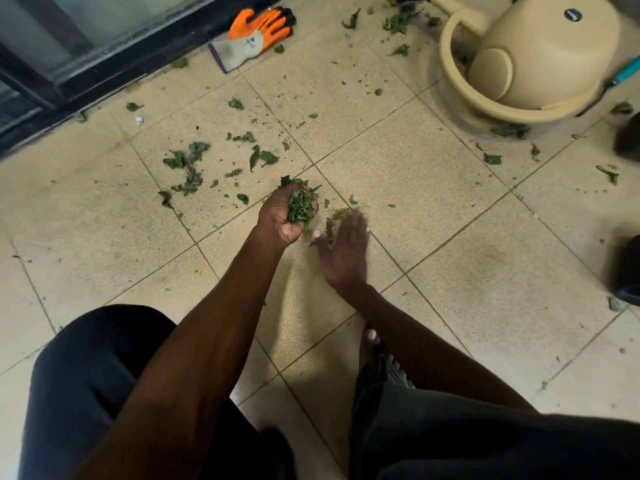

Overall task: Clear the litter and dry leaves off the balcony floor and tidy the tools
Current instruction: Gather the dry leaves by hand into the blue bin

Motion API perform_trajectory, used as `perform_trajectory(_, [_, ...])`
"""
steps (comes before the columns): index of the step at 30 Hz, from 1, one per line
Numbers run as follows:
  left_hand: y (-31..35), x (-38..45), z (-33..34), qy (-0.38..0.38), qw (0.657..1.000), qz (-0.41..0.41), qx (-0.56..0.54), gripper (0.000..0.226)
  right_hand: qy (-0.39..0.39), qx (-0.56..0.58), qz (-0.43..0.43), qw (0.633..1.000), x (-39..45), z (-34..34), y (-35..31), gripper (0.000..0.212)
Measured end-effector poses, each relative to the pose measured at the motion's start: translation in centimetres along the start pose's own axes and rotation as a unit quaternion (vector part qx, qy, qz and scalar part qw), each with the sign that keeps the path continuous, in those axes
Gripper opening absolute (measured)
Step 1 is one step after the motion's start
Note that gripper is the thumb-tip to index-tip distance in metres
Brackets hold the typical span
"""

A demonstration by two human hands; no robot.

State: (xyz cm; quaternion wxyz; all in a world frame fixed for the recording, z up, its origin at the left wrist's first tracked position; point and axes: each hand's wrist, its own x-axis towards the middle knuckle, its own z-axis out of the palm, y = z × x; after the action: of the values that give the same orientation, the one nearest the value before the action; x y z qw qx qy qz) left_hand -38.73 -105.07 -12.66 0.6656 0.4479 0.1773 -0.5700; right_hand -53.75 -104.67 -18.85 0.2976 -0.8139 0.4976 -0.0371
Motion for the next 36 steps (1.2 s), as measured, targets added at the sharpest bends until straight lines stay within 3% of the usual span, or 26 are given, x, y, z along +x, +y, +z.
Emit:
perform_trajectory(2, [0.6, -0.1, -0.1, 0.004, 1.0, 0.012, -0.016, 0.023, 0.074, -0.004, 0.08, 0.994, 1.0, -1.3, 1.9, 0.087])
perform_trajectory(4, [1.1, -0.3, -0.4, 0.007, 0.999, 0.023, -0.038, 0.023, 0.078, -0.007, 0.154, 0.985, 2.4, -2.3, 3.8, 0.09])
perform_trajectory(5, [1.4, -0.3, -0.5, 0.007, 0.999, 0.027, -0.043, 0.023, 0.067, -0.022, 0.148, 0.986, 3.1, -2.5, 4.4, 0.091])
perform_trajectory(12, [2.4, -0.7, -1.1, 0.023, 0.997, 0.04, -0.066, 0.022, -0.023, -0.107, -0.107, 0.988, 6.4, -1.7, 3.2, 0.079])
perform_trajectory(19, [2.4, -0.8, -1.2, 0.009, 0.998, 0.03, -0.049, 0.024, -0.107, -0.086, -0.266, 0.954, 6.4, -1.2, 2.2, 0.081])
perform_trajectory(22, [2.2, -0.6, -1.1, 0.013, 0.998, 0.025, -0.051, 0.023, -0.136, -0.086, -0.334, 0.929, 5.4, -1.0, 2.4, 0.079])
perform_trajectory(29, [1.7, -0.3, -0.7, 0.009, 0.998, 0.023, -0.049, 0.023, -0.131, -0.113, -0.503, 0.847, 3.0, -0.3, 4.5, 0.044])
perform_trajectory(32, [1.3, -0.2, -0.4, 0.002, 0.999, 0.023, -0.043, 0.022, -0.108, -0.128, -0.537, 0.827, 3.2, -1.3, 5.7, 0.044])
perform_trajectory(36, [1.0, 0.0, -0.3, 0.002, 0.999, 0.02, -0.033, 0.021, -0.111, -0.134, -0.501, 0.848, 3.8, -2.9, 6.6, 0.041])
